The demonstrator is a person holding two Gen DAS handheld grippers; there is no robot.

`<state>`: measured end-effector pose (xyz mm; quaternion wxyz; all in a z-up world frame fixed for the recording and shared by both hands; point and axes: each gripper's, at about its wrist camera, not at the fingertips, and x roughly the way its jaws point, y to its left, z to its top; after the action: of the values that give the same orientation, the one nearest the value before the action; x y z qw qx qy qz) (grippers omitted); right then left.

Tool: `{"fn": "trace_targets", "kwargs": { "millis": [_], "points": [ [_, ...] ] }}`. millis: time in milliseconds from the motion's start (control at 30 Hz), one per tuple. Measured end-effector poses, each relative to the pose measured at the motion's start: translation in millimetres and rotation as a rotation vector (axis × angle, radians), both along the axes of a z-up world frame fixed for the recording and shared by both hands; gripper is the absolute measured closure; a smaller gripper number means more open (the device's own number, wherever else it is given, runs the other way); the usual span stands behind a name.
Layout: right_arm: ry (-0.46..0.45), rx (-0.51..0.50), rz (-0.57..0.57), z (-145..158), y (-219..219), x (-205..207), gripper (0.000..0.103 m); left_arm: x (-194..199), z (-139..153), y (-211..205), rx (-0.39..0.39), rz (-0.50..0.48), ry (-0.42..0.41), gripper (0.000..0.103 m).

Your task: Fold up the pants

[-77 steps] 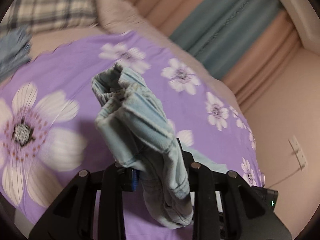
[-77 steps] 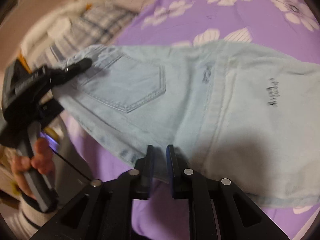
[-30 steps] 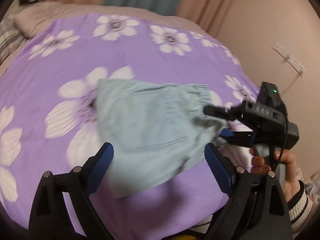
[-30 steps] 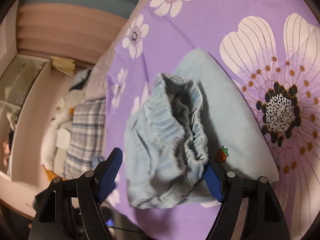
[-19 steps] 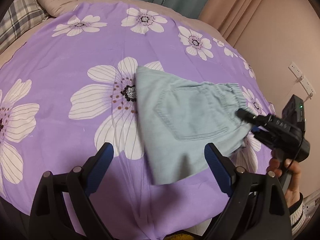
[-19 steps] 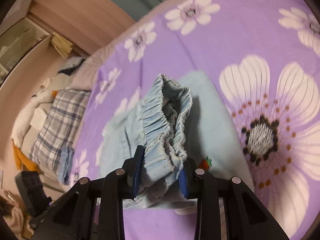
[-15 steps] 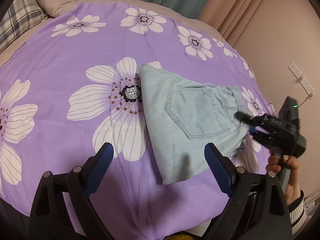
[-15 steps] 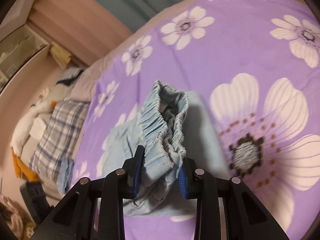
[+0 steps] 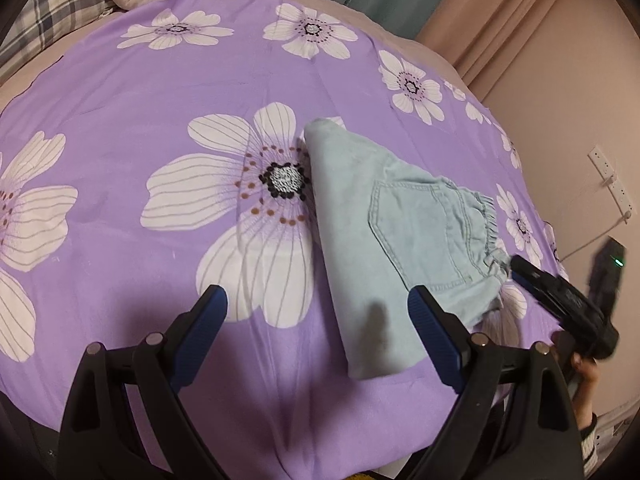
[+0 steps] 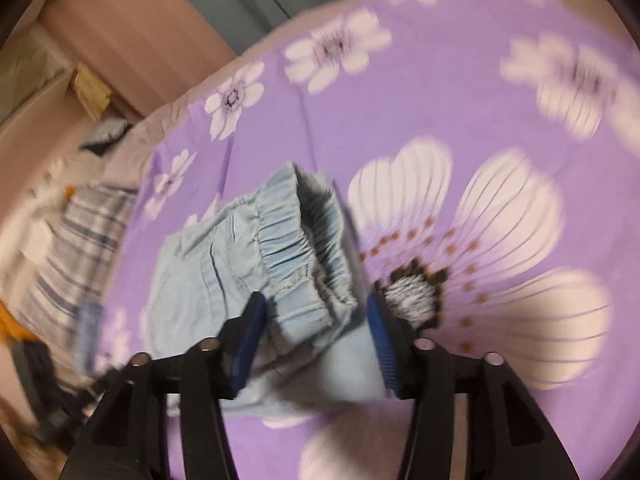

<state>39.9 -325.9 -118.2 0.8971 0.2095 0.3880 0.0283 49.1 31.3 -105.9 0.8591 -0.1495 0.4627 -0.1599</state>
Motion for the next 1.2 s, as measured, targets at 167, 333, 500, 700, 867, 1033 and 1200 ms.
{"fn": "trace_targets", "kwargs": {
  "millis": [167,333,500,700,867,1033,1200],
  "points": [
    [-0.123,-0.171,0.012,27,22,-21,0.049,10,6,-7,0.019,0.012,-0.016,0.016],
    [-0.147,-0.138,0.152,26,59,-12,0.049,19,10,-21,0.04,-0.025,-0.023,0.053],
    [-0.105,-0.09,0.295,11,103,3,0.064,26,7,-29,0.056,-0.049,-0.016,0.068],
    [-0.11,-0.126,0.42,10,137,5,0.071,32,5,-38,0.091,-0.08,-0.028,0.079],
    [-0.093,-0.13,0.474,4,150,9,0.072,39,0,-44,0.108,-0.103,-0.029,0.08],
    [-0.006,-0.157,0.519,-18,163,16,0.072,55,-19,-47,0.124,-0.123,0.008,0.079],
    [0.011,-0.154,0.527,-28,163,18,0.073,73,-34,-43,0.109,-0.118,0.012,0.076]
  ]
}}
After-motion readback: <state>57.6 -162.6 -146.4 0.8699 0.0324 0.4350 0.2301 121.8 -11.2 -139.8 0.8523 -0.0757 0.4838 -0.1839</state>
